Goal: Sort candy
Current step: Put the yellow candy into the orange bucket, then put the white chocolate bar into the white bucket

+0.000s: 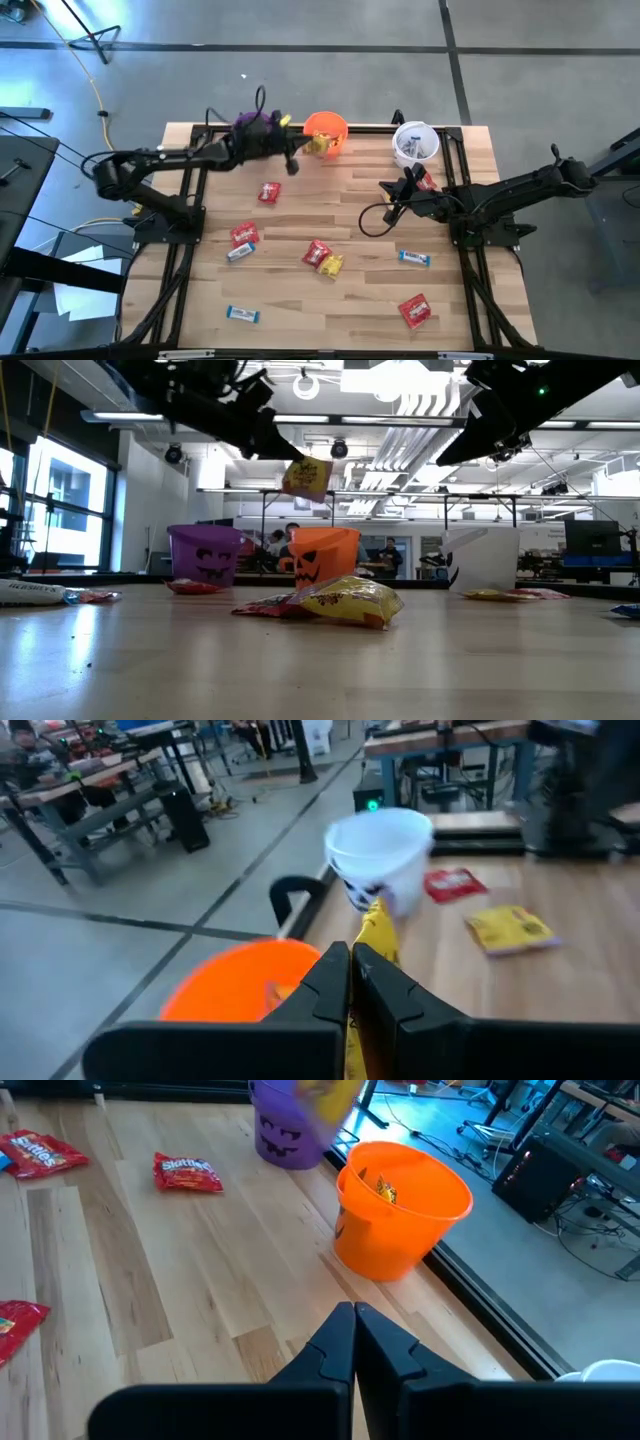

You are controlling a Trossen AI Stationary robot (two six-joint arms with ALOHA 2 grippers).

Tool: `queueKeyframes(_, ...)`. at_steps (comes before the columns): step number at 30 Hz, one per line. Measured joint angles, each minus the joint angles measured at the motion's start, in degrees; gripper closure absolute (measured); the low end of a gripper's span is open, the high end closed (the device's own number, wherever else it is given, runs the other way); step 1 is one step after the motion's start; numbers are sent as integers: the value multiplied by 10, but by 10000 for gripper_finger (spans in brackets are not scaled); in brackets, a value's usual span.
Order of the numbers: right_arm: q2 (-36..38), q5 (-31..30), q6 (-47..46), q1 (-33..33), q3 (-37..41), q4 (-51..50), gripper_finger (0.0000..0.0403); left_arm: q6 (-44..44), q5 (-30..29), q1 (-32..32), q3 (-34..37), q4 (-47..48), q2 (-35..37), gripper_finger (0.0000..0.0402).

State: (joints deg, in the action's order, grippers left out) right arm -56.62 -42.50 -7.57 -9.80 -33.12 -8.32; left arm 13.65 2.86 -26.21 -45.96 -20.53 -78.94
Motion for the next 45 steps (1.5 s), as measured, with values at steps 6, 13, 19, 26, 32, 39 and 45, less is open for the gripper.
queueKeyframes(6,0,0,1,0,0,0,403,6,56,-65,-103,2,-112,401)
queueKeyframes(13,0,0,1,0,0,0,403,20,59,-116,-207,38,-242,401)
queueKeyframes(19,0,0,1,0,0,0,403,18,98,-143,-259,74,-307,401)
queueKeyframes(26,0,0,2,0,0,0,403,35,102,-137,-261,99,-304,369)
queueKeyframes(32,0,0,10,0,0,1,403,83,104,-111,-261,168,-256,304)
queueKeyframes(39,-23,12,64,7,27,109,403,127,111,-70,-207,231,-176,250)
queueKeyframes(45,-77,135,130,59,111,330,403,113,95,-20,-47,186,-54,252)
